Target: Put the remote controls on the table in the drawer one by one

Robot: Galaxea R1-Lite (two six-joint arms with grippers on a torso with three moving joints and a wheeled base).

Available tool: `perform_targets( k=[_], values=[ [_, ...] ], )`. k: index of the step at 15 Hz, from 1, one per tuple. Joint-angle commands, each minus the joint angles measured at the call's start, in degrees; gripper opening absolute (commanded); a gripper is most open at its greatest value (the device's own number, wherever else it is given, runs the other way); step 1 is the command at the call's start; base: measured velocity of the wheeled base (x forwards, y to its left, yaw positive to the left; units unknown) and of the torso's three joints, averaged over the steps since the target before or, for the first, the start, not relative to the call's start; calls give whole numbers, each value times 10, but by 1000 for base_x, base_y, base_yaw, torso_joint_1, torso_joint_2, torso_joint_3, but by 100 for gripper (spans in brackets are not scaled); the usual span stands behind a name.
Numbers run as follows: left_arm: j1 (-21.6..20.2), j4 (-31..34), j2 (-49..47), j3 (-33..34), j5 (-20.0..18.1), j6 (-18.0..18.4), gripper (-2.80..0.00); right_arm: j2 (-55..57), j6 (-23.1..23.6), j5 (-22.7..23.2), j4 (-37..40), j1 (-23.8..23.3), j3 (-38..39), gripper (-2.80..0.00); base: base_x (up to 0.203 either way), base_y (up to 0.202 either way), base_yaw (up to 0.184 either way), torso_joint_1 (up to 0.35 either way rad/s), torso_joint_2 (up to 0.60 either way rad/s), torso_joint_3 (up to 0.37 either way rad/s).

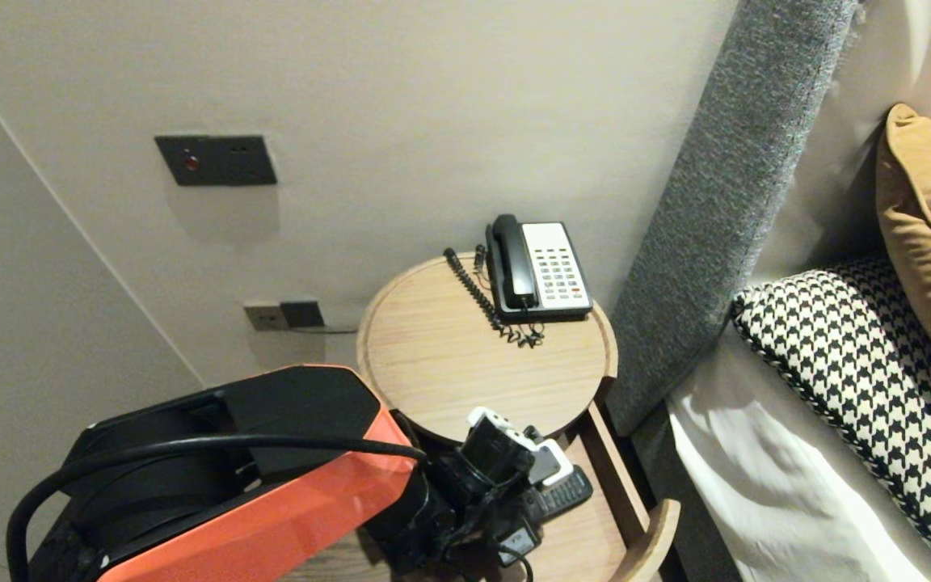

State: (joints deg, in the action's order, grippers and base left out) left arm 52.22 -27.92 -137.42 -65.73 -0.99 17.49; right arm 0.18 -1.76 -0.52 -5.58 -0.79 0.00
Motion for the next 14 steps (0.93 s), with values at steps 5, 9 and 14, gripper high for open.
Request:
perform_targets(
  k=[5, 9, 14],
  values=[
    [-4, -2, -3, 0, 0, 4, -280, 0, 0, 0, 0, 0, 23, -280, 0, 0, 0, 0, 0, 0],
    [-3, -7, -1, -2, 1, 0, 0, 1, 0, 0, 0, 0, 23, -280, 0, 0, 0, 0, 0, 0],
    [-1, -10, 17, 4, 3, -13, 0, 0, 0, 0, 0, 0, 23, -280, 0, 0, 0, 0, 0, 0]
  ],
)
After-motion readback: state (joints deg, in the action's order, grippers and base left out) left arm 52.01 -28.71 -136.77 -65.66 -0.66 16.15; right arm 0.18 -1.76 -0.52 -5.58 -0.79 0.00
